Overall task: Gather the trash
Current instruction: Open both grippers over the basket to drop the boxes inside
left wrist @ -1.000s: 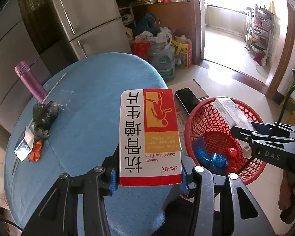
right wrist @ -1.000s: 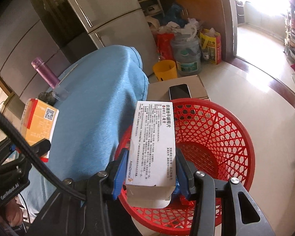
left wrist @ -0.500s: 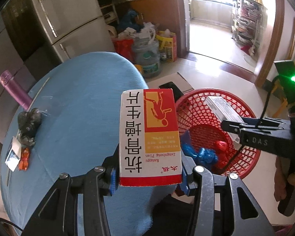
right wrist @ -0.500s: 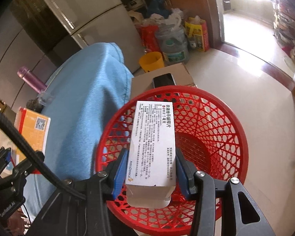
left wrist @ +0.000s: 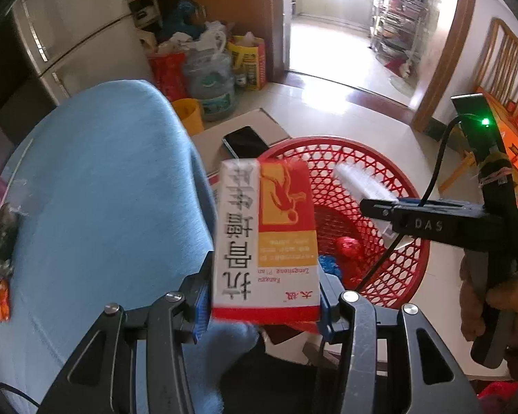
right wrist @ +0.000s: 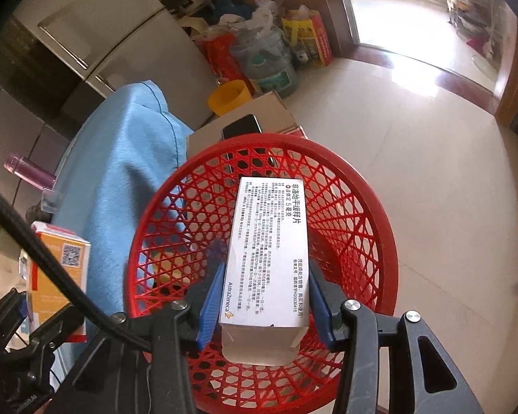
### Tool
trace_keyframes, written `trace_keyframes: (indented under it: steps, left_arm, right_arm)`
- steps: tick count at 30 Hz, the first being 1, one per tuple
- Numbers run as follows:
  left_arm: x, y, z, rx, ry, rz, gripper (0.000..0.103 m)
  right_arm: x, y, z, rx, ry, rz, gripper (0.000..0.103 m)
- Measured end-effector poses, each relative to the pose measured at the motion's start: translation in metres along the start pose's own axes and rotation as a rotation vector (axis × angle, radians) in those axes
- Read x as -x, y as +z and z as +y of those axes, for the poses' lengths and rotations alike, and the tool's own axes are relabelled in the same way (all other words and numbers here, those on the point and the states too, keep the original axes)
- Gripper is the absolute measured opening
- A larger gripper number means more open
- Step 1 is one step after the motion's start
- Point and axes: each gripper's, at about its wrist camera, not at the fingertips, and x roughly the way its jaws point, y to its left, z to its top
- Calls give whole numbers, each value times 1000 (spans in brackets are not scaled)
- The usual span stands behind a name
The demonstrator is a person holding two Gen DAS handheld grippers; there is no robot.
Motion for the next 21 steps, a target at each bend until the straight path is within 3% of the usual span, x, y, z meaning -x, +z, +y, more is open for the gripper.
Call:
trace_keyframes:
  steps: [10, 21]
  left_arm:
    - [-8, 12, -6, -4, -65, 3, 51]
    - [37, -14, 28, 75, 20, -90, 56]
  right_arm:
    - [12, 6, -12, -46, -5, -16, 51]
    - [21, 10, 22, 23, 1, -52, 51]
